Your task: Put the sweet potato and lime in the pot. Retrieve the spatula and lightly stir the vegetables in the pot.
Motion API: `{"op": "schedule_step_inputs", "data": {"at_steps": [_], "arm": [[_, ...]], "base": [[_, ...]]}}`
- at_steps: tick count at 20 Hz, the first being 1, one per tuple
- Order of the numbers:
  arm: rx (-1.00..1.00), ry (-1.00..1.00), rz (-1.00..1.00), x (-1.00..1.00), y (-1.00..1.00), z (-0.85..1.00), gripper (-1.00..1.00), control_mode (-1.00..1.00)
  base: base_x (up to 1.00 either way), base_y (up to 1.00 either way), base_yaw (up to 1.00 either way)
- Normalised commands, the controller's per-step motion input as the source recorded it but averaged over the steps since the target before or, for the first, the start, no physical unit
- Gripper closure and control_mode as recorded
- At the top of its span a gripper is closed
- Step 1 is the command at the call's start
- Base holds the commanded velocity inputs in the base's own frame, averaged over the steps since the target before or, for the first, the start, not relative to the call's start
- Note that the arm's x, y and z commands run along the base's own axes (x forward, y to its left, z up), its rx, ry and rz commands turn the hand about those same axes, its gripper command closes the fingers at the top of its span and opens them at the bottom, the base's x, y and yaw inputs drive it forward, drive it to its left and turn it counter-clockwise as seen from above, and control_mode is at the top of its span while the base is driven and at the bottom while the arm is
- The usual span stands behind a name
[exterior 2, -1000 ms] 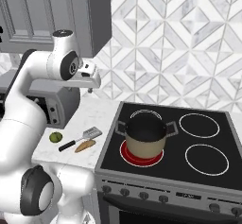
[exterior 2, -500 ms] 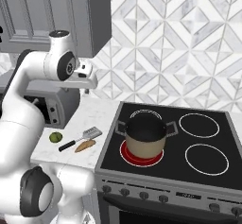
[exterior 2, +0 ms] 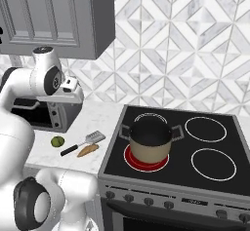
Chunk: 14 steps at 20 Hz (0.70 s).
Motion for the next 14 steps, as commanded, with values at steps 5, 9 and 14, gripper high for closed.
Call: {"op": "schedule_step_inputs", "data": {"at_steps": [5,9,14], "arm": [[-0.03,0.09,0.00,0.00,0.93,-0.68,-1.00,-1.00],[-0.02,0.11,0.00,0.01,0.68,-0.68,-1.00,-1.00],[-0.01,0.06,0.00,0.12,0.42,-0.73,-1.00,-1.00]], "base": [[0.00,0.00,0.00],[0.00,0.00,0.00],[0.00,0.00,0.00]]}}
